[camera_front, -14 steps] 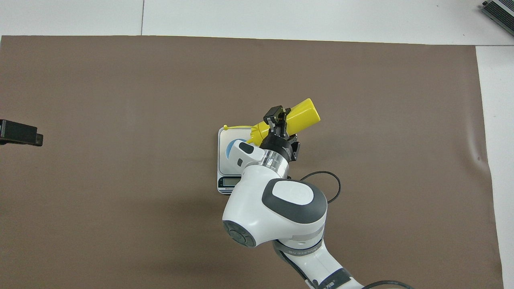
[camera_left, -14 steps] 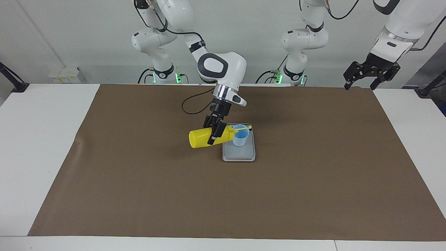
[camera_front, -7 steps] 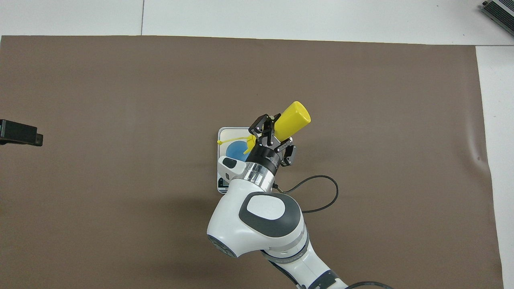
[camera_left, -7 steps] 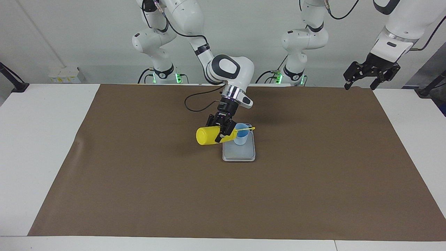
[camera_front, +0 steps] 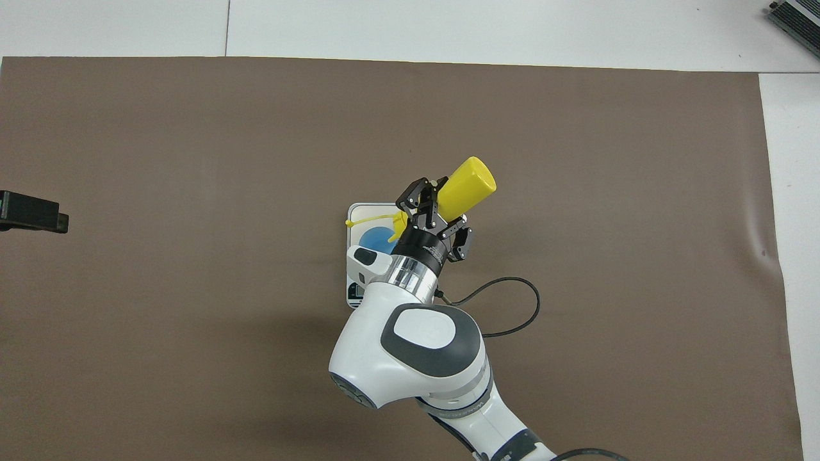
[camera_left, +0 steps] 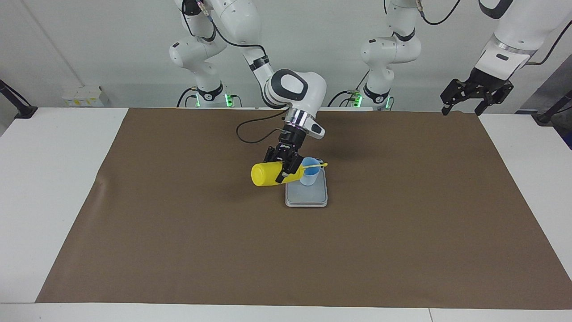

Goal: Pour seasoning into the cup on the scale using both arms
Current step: 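Tilt the yellow bottle nozzle-down over the blue cup with the right gripper, then turn the bottle upright and carry it back with the right gripper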

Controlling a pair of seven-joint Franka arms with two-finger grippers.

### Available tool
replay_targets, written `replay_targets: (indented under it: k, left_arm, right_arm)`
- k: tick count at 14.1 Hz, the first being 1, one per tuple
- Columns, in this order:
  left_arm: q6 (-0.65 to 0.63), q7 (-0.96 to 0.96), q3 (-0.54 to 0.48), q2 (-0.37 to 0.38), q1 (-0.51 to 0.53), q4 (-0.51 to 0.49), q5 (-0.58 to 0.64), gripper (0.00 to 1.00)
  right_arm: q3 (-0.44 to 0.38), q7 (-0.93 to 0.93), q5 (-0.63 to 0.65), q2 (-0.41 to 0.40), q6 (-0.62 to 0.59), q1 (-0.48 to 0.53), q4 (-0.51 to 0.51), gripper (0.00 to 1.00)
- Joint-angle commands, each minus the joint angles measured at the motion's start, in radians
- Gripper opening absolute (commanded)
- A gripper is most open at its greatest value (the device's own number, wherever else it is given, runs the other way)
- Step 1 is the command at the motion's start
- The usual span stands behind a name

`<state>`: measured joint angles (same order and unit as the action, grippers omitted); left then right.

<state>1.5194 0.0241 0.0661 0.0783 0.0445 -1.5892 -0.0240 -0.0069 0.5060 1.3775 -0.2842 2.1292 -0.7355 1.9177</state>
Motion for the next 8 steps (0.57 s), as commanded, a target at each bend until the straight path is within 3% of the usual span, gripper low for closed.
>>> replay_targets:
  k: [1, 4, 8]
  left_arm:
    - [-0.013, 0.0, 0.009, 0.015, 0.015, -0.009, -0.008, 1.0]
    - [-0.013, 0.0, 0.009, 0.015, 0.015, -0.009, -0.008, 1.0]
    - [-0.013, 0.0, 0.009, 0.015, 0.015, -0.009, -0.01, 1.0]
  right_arm:
    - [0.007, 0.019, 0.023, 0.007, 0.009, 0.018, -0.016, 0.0]
    - [0.005, 0.022, -0.009, 0.02, 0.064, 0.053, -0.025, 0.0]
    - [0.005, 0.012, -0.26, 0.042, 0.066, 0.067, -0.063, 0.0]
